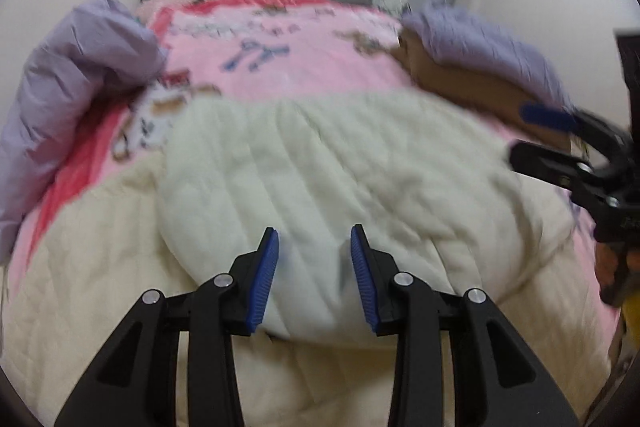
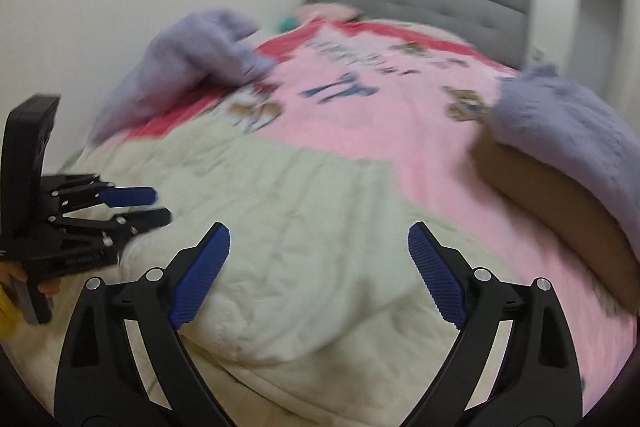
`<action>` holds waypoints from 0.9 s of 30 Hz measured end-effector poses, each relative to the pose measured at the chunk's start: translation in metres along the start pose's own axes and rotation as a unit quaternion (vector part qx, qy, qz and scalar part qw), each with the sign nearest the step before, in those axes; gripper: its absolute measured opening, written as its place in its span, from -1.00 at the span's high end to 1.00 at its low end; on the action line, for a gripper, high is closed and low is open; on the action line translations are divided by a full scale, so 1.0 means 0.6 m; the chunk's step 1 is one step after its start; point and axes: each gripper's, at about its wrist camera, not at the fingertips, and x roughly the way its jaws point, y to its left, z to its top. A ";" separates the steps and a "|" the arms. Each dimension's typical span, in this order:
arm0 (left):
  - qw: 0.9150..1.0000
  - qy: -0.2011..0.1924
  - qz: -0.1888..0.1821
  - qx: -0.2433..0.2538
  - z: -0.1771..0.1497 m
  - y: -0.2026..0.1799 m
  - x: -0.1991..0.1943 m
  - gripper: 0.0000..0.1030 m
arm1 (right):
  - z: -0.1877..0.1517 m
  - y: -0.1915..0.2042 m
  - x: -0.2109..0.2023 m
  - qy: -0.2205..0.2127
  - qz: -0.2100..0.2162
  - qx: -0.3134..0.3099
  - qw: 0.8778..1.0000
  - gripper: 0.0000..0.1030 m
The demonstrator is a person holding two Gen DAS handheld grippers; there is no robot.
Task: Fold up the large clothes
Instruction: 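Open the right gripper and smooth the folded jacket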
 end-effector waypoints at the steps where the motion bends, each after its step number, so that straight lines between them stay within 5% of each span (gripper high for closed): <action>1: 1.000 0.006 0.000 -0.004 -0.009 0.005 0.006 0.28 | -0.011 0.004 0.026 0.026 0.005 -0.011 1.000 -0.69; 4: 0.999 0.022 -0.005 -0.033 -0.027 0.031 0.023 0.28 | -0.044 0.004 0.064 0.066 0.015 -0.018 0.998 -0.69; 21: 0.997 0.024 0.015 -0.066 -0.050 0.031 0.037 0.27 | -0.085 0.019 0.113 0.075 0.006 -0.008 0.997 -0.84; 23: 0.997 0.020 0.019 -0.077 -0.043 0.030 0.021 0.19 | -0.072 0.014 0.108 0.091 0.010 0.014 0.996 -0.84; 27: 0.994 -0.030 0.026 -0.101 -0.032 0.029 -0.048 -0.61 | -0.039 0.007 0.075 0.083 -0.002 0.061 0.995 -0.84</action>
